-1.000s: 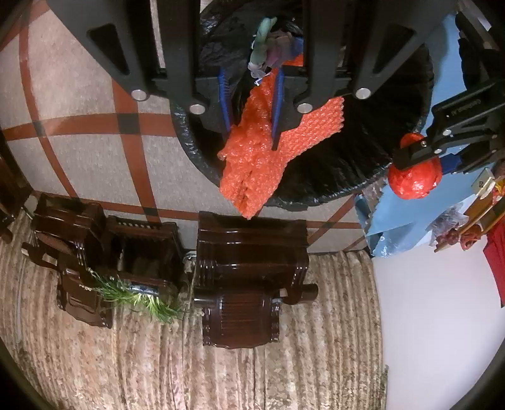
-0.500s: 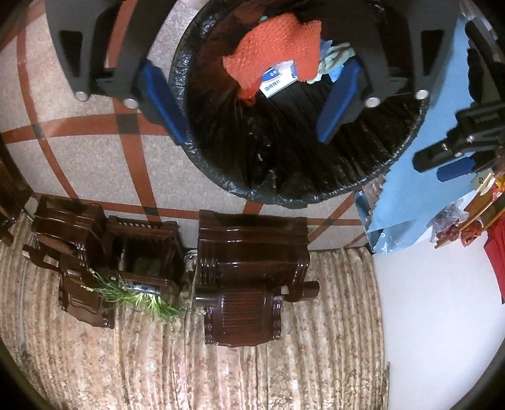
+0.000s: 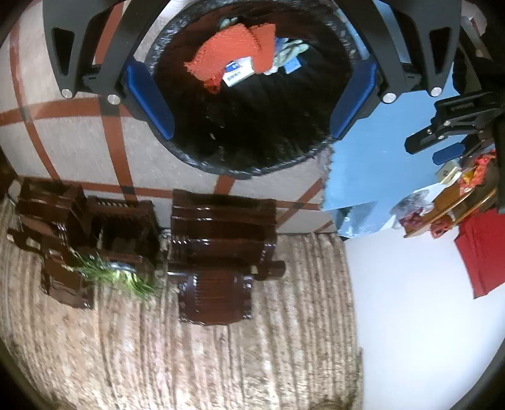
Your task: Collect trash
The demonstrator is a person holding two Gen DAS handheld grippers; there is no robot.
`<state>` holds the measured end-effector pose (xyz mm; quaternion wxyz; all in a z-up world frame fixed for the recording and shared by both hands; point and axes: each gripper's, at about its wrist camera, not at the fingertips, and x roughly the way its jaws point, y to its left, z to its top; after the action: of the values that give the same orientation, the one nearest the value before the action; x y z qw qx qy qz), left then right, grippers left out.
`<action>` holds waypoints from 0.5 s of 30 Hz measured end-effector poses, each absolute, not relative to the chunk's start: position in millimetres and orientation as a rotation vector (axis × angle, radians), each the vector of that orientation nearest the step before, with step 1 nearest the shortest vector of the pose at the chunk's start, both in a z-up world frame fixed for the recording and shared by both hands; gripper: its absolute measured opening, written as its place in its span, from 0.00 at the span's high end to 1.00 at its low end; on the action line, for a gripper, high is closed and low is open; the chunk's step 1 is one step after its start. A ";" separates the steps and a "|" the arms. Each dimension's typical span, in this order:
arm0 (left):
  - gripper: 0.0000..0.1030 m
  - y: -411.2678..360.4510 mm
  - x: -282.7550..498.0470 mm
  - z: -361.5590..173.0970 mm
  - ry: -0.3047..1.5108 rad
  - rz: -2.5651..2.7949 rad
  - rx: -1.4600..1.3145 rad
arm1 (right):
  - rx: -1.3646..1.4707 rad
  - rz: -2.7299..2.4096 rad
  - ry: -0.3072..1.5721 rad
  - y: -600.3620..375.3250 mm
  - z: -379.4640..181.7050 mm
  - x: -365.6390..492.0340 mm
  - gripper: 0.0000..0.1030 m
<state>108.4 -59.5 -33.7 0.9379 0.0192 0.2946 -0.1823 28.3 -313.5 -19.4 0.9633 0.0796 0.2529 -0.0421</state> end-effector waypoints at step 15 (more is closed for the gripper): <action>0.06 -27.7 61.8 -19.5 0.587 -0.291 0.065 | 0.146 -0.071 0.556 -272.7 -10.9 12.9 0.06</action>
<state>61.8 -27.7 -19.5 0.9463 0.0319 0.2884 -0.1427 12.9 -272.7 -10.9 0.9583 0.0721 0.2742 -0.0349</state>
